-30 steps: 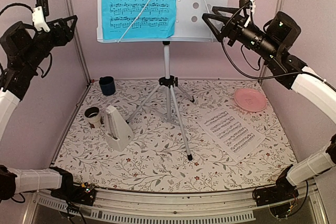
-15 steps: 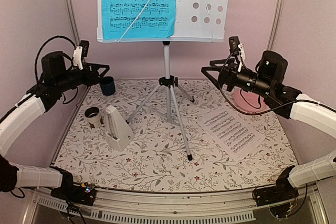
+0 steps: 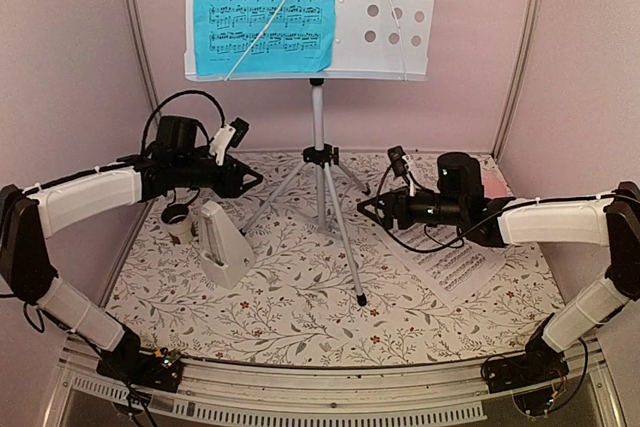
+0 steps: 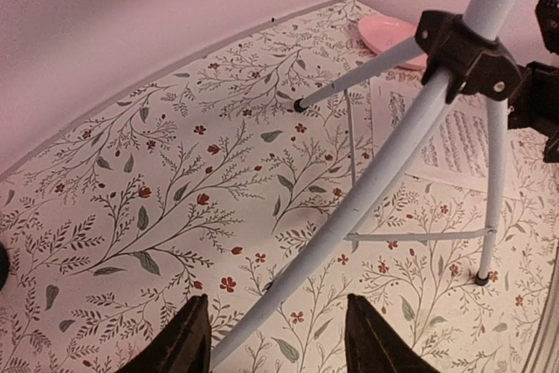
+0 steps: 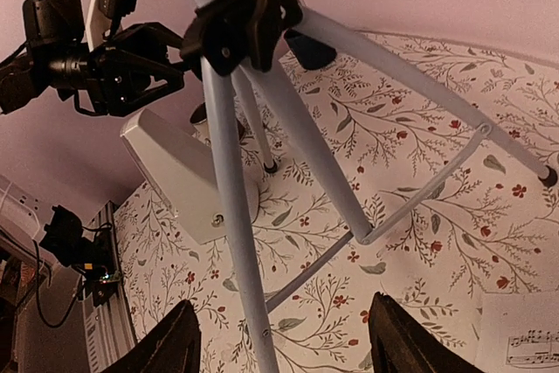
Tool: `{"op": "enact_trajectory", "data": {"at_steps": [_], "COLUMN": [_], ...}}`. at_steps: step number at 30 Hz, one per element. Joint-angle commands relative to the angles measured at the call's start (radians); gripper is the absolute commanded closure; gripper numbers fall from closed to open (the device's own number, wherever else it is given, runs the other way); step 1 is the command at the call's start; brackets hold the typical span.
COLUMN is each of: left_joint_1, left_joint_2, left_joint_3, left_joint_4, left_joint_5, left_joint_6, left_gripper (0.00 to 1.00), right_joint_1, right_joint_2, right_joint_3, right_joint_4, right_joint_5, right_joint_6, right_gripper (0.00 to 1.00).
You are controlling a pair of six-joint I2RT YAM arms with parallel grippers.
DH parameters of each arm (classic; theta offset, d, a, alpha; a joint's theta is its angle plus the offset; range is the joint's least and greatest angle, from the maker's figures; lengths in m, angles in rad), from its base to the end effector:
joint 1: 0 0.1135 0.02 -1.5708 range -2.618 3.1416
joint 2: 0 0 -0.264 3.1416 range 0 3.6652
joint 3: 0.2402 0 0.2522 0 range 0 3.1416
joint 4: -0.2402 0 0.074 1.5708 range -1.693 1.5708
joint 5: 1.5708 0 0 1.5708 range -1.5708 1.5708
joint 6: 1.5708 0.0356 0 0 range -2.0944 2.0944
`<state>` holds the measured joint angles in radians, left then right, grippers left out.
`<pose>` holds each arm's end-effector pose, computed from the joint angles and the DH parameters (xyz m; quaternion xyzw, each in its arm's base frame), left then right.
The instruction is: Set up the instrument practice props
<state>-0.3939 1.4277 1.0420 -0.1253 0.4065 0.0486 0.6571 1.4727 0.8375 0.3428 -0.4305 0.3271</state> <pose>0.2947 -0.1377 0.2861 0.2850 0.8021 -0.2566 0.4578 0.2512 0.2126 0.2485 -0.2545 0.7525 0.4264 0.4326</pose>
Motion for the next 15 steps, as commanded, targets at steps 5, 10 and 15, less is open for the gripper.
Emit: {"op": "enact_trajectory", "data": {"at_steps": [5,10,15], "left_joint_1": [-0.066,-0.09,-0.1], "left_joint_2": [0.159,0.227,0.272], "left_joint_3": [0.108,0.136,0.159], "left_joint_4": [-0.073,-0.104,-0.113], "left_joint_5": [-0.066,-0.12,-0.129], "left_joint_6": [0.128,0.17,0.184], "left_gripper": [0.5,0.61,0.71], "right_joint_1": [0.065,0.111,0.132], "right_joint_2": [0.122,0.208,0.269], "right_joint_3": [-0.02,-0.017,-0.008], "right_joint_4": [0.09,0.119,0.144], "right_joint_5": [-0.041,-0.027,-0.014], "right_joint_6": [0.055,0.064,0.076], "right_gripper": [0.32,0.33,0.35]}}
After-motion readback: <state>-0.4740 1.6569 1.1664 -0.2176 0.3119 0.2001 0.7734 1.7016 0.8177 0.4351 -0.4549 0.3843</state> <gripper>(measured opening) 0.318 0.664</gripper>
